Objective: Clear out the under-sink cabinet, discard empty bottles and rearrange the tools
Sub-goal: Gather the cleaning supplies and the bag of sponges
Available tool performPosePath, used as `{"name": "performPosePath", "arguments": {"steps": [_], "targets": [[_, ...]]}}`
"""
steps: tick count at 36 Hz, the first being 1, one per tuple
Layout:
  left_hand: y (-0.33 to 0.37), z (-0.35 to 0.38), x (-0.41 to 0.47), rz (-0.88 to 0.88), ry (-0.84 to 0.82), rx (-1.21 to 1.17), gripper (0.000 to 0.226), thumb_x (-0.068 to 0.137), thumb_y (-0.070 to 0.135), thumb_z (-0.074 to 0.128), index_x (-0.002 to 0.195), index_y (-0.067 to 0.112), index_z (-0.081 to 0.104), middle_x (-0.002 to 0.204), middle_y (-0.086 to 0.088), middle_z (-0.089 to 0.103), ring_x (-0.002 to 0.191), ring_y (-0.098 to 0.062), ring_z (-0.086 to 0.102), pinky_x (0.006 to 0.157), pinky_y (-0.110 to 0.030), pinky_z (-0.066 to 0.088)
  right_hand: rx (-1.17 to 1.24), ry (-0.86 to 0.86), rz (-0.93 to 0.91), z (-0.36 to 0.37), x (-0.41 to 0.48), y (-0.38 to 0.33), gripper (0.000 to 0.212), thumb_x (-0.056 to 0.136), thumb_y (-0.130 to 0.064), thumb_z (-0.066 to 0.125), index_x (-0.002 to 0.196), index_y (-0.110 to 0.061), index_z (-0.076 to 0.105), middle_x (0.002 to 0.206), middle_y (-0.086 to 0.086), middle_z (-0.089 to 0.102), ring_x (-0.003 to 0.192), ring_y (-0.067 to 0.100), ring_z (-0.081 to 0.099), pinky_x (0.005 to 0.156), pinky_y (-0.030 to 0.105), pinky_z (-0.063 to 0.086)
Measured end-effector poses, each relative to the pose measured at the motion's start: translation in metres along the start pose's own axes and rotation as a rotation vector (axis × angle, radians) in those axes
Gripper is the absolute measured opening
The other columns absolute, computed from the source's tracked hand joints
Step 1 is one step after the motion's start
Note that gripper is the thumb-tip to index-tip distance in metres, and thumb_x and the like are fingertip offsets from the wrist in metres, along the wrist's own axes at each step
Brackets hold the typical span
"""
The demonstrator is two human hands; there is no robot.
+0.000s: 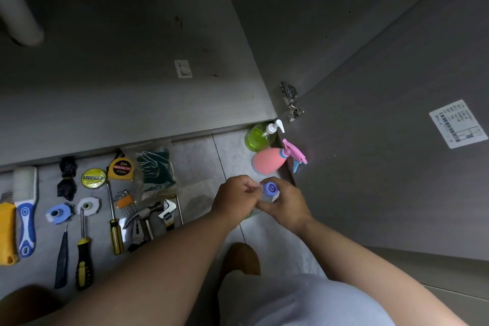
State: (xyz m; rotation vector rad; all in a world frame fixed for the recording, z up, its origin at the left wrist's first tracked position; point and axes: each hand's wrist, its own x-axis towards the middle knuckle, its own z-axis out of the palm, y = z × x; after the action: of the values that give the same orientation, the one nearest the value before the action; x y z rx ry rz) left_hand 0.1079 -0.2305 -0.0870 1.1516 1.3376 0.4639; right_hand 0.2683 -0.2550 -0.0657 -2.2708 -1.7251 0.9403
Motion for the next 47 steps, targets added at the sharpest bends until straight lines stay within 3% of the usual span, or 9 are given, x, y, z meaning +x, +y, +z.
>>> {"name": "performPosePath", "arguments": {"steps": [5,9,18,28,35,39,43,45,47], "targets": [[-0.014,-0.004,0.000,-0.073,-0.035,0.128,0.015,0.093,0.029,0.062,0.102,0.025,0.072,0.100,0.005,0.072,0.097,-0.018,0.066,0.077,-0.025,0.050,0.128,0.086,0.297,-0.002,0.013,0.014,0.035,0.073,-0.027,0.089,0.101,-0.023,0.068,0.088,0.001,0.074,0.062,0.014,0.073,0.069,0.034,0.063],[-0.028,-0.006,-0.003,-0.095,-0.044,0.215,0.015,0.092,0.028,0.059,0.097,0.024,0.073,0.105,0.004,0.073,0.100,-0.021,0.066,0.088,-0.032,0.056,0.165,0.166,0.449,-0.004,0.026,0.030,0.034,0.075,-0.028,0.084,0.102,-0.018,0.066,0.097,0.011,0.072,0.084,0.033,0.074,0.082,0.047,0.061],[-0.034,-0.005,0.001,-0.077,-0.024,0.298,0.015,0.094,0.025,0.057,0.097,0.024,0.072,0.108,0.002,0.073,0.101,-0.021,0.066,0.084,-0.029,0.054,0.103,0.297,0.543,-0.015,0.035,0.034,0.035,0.085,-0.032,0.074,0.109,-0.011,0.060,0.107,0.017,0.070,0.095,0.035,0.071,0.090,0.043,0.058],[-0.031,-0.014,-0.003,-0.072,-0.063,0.324,0.018,0.095,0.023,0.055,0.098,0.020,0.072,0.112,0.000,0.071,0.105,-0.022,0.064,0.090,-0.033,0.055,-0.401,0.232,0.476,-0.031,0.018,0.013,0.044,0.094,-0.042,0.060,0.118,-0.011,0.042,0.119,0.020,0.063,0.110,0.044,0.063,0.083,0.042,0.049],[-0.026,-0.075,-0.007,-0.030,-0.291,0.431,0.019,0.098,0.025,0.058,0.106,0.016,0.073,0.118,0.000,0.068,0.107,-0.017,0.062,0.087,-0.024,0.047,-0.508,0.262,0.071,-0.046,0.022,-0.030,0.050,0.090,-0.035,0.063,0.122,-0.013,0.032,0.119,0.016,0.053,0.091,0.046,0.065,0.063,0.040,0.039],[-0.027,-0.124,-0.002,-0.061,-0.048,0.369,0.018,0.098,0.021,0.059,0.095,0.009,0.072,0.099,-0.006,0.072,0.094,-0.023,0.067,0.083,-0.033,0.055,-0.449,-0.004,-0.166,-0.048,0.046,-0.069,0.043,0.089,-0.032,0.065,0.121,-0.015,0.042,0.106,0.010,0.062,0.099,0.038,0.063,0.070,0.035,0.041],[-0.055,-0.155,-0.007,-0.177,0.243,0.373,0.028,0.097,0.033,0.058,0.074,0.018,0.056,0.078,-0.004,0.063,0.078,-0.026,0.061,0.058,-0.029,0.038,-0.342,-0.571,-0.076,-0.021,0.067,-0.114,0.038,0.092,-0.039,0.067,0.123,-0.022,0.055,0.098,0.007,0.073,0.087,0.023,0.071,0.072,0.030,0.054],[-0.070,-0.161,-0.010,-0.275,0.317,0.330,0.028,0.097,0.039,0.060,0.091,0.011,0.061,0.095,-0.013,0.067,0.090,-0.033,0.064,0.067,-0.033,0.046,-0.219,-0.744,0.037,0.001,0.072,-0.131,0.040,0.092,-0.043,0.067,0.125,-0.023,0.057,0.103,0.005,0.069,0.085,0.017,0.072,0.073,0.032,0.061],[-0.082,-0.164,-0.006,-0.372,0.377,0.273,0.059,0.094,0.048,0.064,0.125,-0.003,0.057,0.122,-0.024,0.063,0.113,-0.039,0.061,0.089,-0.043,0.053,-0.166,-0.787,0.090,0.025,0.077,-0.142,0.046,0.092,-0.048,0.066,0.129,-0.023,0.056,0.110,0.002,0.064,0.098,0.018,0.069,0.085,0.038,0.061]]}}
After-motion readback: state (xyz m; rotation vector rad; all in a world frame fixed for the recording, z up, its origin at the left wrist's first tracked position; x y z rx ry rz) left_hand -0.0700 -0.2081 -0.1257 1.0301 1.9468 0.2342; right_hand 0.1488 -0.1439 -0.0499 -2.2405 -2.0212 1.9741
